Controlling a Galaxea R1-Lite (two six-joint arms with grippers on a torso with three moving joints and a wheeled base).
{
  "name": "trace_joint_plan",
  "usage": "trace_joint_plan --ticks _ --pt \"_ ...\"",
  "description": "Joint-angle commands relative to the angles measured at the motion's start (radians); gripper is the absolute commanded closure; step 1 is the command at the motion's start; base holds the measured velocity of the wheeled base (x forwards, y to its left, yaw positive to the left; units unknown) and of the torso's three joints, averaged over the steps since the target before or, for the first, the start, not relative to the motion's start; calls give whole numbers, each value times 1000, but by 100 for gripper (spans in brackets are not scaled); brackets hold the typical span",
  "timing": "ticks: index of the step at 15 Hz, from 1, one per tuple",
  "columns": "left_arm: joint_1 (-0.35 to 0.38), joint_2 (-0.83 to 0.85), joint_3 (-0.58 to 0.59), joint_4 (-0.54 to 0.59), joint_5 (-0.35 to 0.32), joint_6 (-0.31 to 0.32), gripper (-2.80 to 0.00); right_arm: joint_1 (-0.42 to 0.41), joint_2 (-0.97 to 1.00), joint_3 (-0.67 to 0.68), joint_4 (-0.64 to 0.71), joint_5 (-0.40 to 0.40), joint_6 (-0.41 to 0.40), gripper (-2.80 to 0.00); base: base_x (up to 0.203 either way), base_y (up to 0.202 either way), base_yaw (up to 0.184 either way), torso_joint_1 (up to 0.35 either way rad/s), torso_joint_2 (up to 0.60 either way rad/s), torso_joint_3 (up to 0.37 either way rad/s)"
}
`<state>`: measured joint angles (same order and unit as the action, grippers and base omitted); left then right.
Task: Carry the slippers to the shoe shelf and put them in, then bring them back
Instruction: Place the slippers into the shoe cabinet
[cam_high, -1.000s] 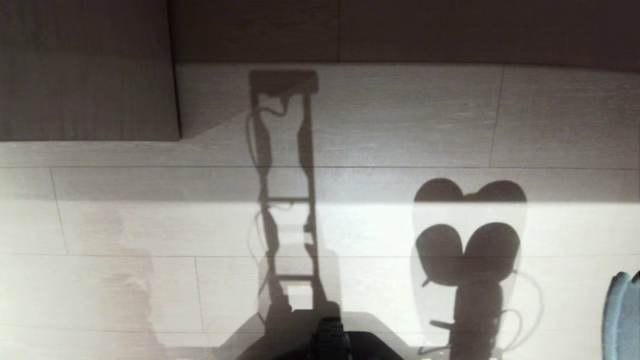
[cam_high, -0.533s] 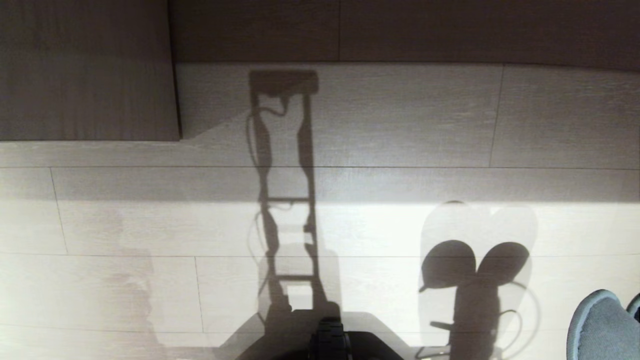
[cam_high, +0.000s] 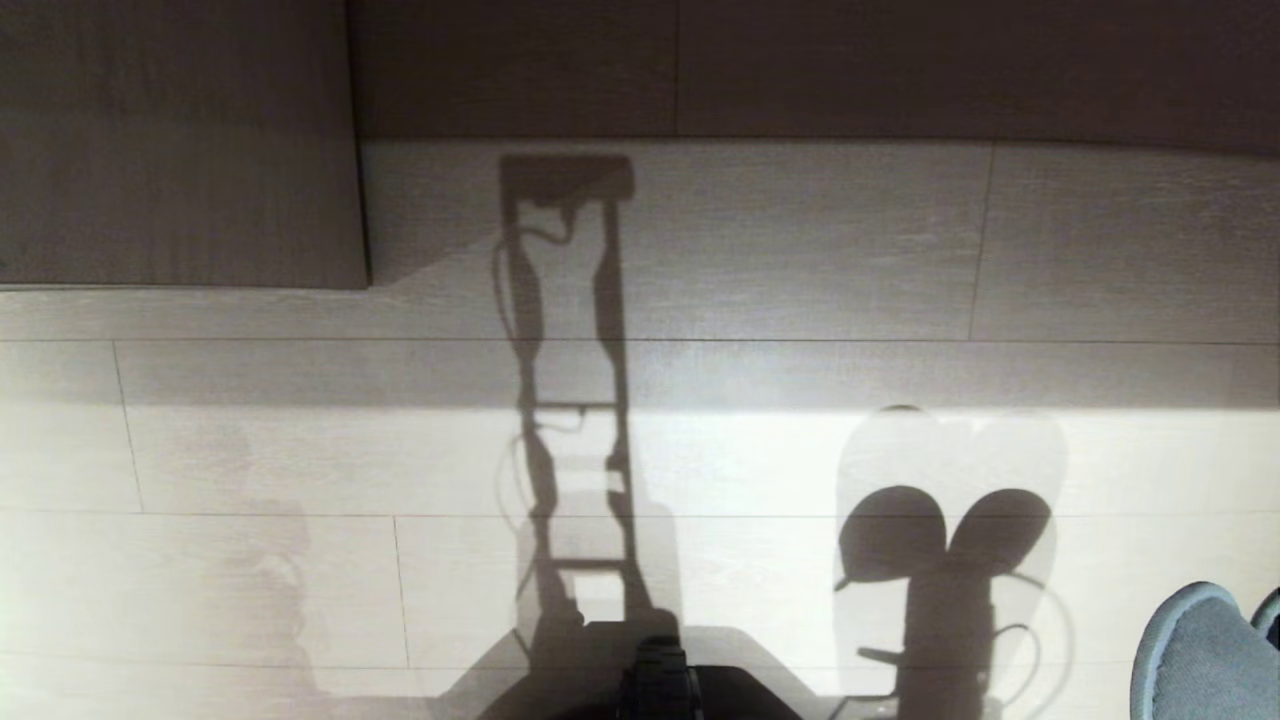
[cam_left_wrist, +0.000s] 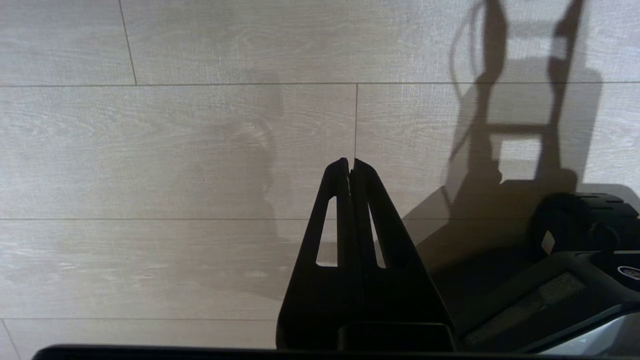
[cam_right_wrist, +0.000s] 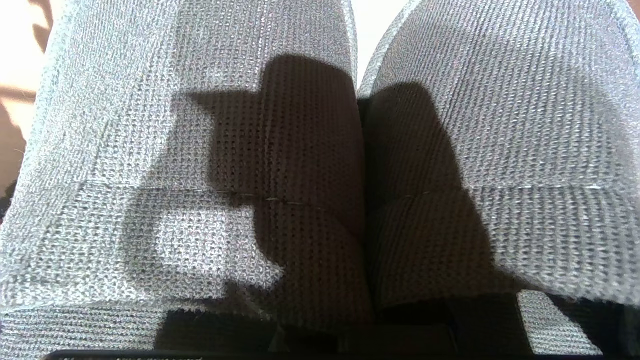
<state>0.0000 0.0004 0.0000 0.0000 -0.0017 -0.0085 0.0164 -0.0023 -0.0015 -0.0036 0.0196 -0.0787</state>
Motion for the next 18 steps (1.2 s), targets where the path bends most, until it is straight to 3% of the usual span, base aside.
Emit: trace_joint_plan --ticks 1,18 --pt "0 0 0 0 0 -1 0 0 4 0 2 -1 0 0 0 0 0 -2 5 188" --pt "0 0 0 0 0 -1 0 0 4 0 4 0 5 0 0 0 0 2 3 202"
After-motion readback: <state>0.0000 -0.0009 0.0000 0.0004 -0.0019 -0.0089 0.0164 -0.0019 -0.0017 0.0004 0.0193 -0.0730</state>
